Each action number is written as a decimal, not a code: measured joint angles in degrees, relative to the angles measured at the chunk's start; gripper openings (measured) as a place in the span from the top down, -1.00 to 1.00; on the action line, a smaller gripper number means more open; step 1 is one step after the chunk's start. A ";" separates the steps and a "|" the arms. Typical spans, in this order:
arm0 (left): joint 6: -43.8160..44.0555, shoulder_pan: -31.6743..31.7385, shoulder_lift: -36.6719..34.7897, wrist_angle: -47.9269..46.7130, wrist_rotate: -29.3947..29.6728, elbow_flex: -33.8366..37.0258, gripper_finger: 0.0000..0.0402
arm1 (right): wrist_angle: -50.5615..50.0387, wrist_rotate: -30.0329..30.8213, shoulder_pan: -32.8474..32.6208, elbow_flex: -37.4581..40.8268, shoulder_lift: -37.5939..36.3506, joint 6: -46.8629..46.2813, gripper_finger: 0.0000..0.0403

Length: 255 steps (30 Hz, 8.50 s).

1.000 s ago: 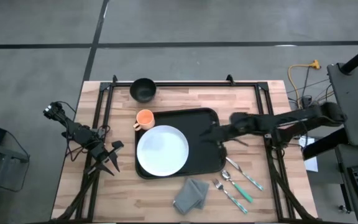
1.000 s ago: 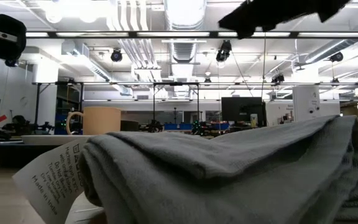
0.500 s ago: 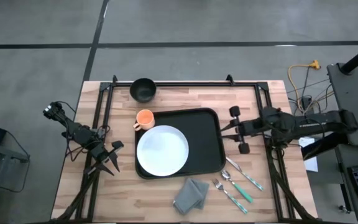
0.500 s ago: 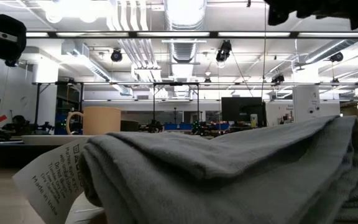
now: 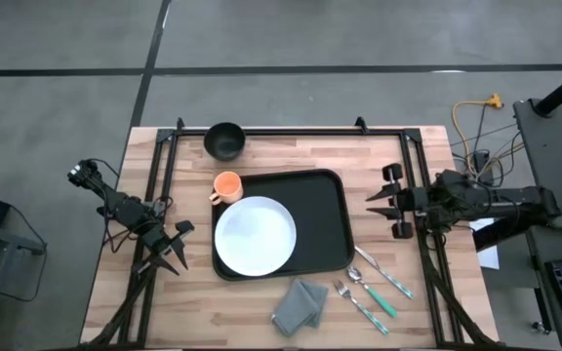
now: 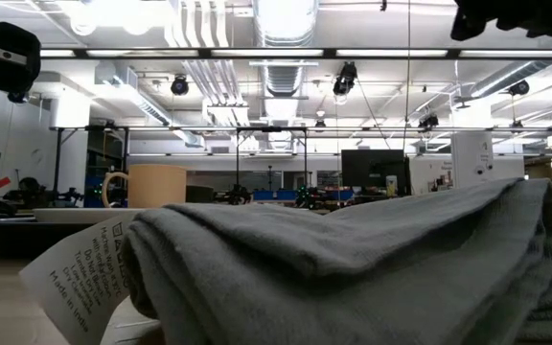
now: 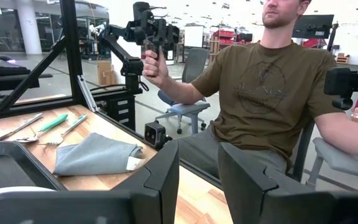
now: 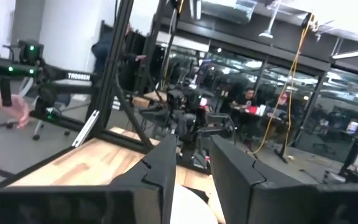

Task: Set up tray
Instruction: Put the black bowl on the white plate at the bottom of the orange mug

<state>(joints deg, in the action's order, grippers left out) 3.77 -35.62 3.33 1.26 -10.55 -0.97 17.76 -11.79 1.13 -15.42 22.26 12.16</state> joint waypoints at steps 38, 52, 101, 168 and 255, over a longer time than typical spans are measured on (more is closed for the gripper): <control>-9.49 0.00 0.00 4.37 0.18 0.39 0.54 | -4.92 9.29 0.02 14.91 -22.16 -1.21 0.66; -14.13 0.02 0.02 12.98 0.42 0.43 0.54 | -16.67 16.00 0.04 14.91 -22.04 4.40 0.66; -8.83 5.13 15.92 27.04 70.75 -0.04 0.54 | -16.60 16.35 0.02 14.88 -20.24 7.39 0.66; 6.34 66.70 81.75 -27.27 31.62 -60.72 0.15 | -16.61 16.37 0.04 14.84 -19.81 7.46 0.66; 2.97 67.29 82.27 -31.55 29.47 -60.21 1.00 | -16.59 16.37 0.02 14.88 -19.83 7.50 0.66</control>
<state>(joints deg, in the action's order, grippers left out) 6.74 31.67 85.60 -30.28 18.93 -61.18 1.17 4.58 1.15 -0.54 2.44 19.66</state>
